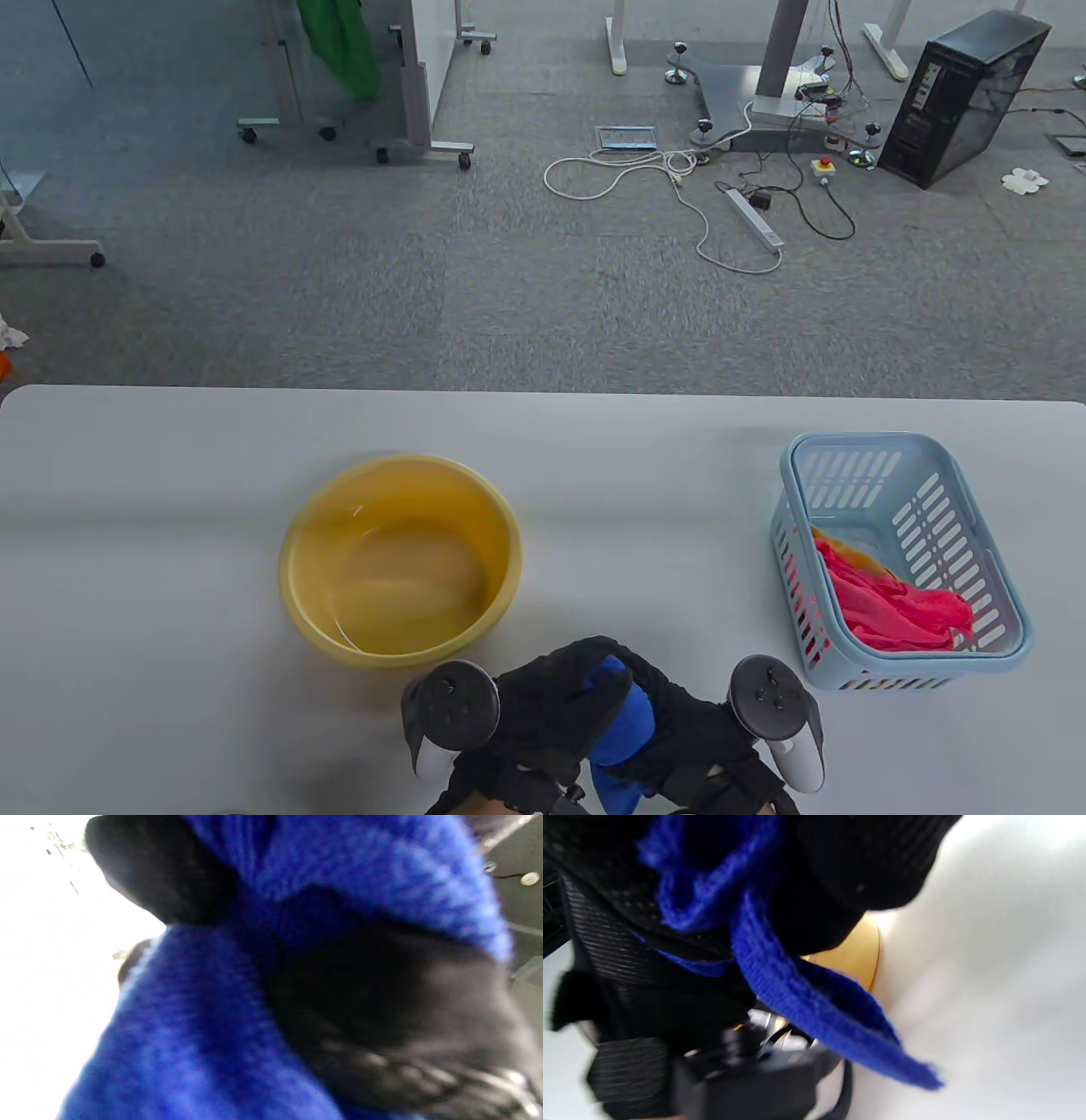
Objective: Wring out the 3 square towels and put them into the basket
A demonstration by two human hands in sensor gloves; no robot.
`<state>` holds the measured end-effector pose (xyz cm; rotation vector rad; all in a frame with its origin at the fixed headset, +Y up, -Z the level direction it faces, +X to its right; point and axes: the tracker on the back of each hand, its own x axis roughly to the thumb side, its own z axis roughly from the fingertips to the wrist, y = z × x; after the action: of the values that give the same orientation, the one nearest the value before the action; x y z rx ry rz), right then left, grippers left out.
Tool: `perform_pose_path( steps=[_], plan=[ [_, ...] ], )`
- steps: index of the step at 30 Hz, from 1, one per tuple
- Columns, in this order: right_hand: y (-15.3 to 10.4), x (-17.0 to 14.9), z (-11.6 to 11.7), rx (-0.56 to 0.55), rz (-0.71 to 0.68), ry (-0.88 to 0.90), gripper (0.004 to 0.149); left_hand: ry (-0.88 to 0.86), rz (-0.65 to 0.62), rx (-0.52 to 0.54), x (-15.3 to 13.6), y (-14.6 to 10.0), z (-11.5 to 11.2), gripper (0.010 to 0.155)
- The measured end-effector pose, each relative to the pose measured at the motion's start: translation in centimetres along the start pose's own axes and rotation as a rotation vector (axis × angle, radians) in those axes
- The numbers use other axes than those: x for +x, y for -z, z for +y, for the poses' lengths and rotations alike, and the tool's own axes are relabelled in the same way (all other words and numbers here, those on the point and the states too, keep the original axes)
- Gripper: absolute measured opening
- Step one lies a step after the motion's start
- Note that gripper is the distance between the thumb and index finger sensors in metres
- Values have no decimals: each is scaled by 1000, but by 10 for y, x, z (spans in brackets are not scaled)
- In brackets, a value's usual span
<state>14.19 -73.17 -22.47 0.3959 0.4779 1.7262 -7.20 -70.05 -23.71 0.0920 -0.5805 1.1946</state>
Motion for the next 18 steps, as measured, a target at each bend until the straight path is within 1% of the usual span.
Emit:
perform_pose_path(
  steps=[2, 5, 7, 9, 16, 18],
  plan=[
    [3, -6, 4, 76, 26, 110, 101, 25, -24, -9, 3, 1, 1, 58],
    [5, -11, 8, 117, 33, 174, 99, 45, -46, -9, 5, 1, 3, 57],
    [7, -11, 10, 128, 31, 185, 98, 54, -56, -7, 6, 0, 5, 57],
    [8, -11, 10, 142, 25, 191, 94, 60, -71, 0, 8, 0, 6, 56],
    [7, -8, 3, 205, 44, 151, 85, 87, -141, 7, 13, -1, 2, 56],
    [7, -8, 2, 217, 26, 139, 84, 90, -157, 8, 14, -1, 1, 56]
  ],
)
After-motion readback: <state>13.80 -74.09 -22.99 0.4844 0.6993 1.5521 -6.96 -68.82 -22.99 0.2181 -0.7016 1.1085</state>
